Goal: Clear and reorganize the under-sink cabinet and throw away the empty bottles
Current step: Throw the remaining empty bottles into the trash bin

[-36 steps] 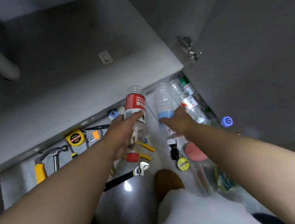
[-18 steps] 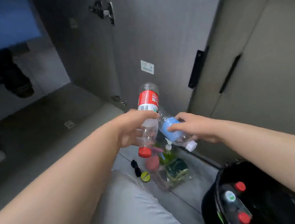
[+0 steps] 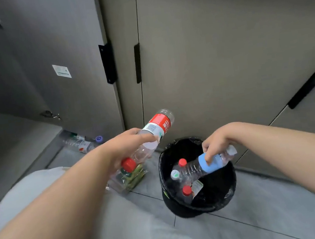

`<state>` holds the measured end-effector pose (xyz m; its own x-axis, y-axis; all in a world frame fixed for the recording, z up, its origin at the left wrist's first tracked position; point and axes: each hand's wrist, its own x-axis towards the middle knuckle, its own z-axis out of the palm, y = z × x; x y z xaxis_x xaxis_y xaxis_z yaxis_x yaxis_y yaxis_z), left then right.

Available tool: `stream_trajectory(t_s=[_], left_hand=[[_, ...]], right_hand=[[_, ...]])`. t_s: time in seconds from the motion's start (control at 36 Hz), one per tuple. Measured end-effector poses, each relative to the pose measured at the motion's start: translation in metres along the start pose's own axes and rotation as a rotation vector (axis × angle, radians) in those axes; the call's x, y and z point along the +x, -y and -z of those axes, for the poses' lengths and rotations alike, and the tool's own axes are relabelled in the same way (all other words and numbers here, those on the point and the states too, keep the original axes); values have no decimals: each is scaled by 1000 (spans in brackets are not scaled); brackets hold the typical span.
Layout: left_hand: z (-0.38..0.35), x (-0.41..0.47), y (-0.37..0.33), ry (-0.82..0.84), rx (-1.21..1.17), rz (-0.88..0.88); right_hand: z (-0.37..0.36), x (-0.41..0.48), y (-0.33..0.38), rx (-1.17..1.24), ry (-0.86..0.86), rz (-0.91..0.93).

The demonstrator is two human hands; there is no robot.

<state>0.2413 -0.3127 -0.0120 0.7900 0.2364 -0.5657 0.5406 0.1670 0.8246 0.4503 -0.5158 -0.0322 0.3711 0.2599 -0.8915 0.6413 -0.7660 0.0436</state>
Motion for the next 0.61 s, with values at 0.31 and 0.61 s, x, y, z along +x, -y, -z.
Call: stream_trajectory(t_s=[0.31,0.61], left_hand=[[-7,11,6,-26,36,74],[0,16,9,-93,73,111]], right_hand=[[-24,28,2,-30,-62,-126],[-63,96,13,33,-612,-57]])
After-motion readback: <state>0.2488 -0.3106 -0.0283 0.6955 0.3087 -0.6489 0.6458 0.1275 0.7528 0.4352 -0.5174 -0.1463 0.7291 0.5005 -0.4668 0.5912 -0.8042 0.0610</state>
